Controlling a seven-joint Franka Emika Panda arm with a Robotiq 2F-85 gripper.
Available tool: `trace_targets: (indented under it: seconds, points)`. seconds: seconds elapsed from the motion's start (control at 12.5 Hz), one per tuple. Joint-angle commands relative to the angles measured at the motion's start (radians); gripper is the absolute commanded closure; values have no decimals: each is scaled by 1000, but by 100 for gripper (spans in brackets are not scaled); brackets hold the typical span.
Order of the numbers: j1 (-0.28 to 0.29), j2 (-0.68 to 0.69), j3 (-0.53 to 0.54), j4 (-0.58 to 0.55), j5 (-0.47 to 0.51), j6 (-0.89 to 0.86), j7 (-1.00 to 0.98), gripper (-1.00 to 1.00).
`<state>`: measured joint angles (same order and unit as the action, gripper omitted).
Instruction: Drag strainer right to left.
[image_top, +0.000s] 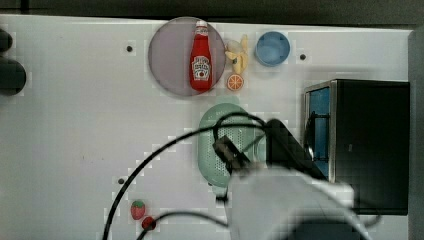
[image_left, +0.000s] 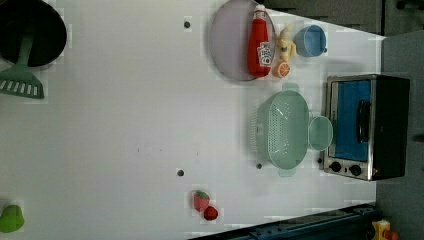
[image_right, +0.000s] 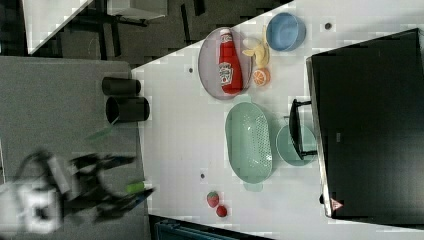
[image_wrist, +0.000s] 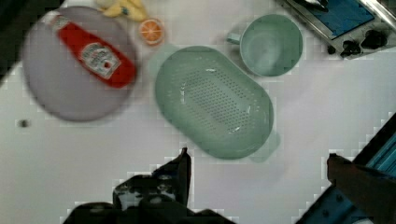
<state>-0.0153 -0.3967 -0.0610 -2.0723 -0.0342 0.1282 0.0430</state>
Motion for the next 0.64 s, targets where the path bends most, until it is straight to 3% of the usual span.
trace_targets:
  seconds: [0.08, 0.4, 0.64]
  points:
    - [-17, 125, 2, -160, 6, 161, 65, -100]
    - [-15, 231, 11, -311, 6, 482, 318, -100]
    - [-15, 349, 21, -362, 6, 639, 464, -100]
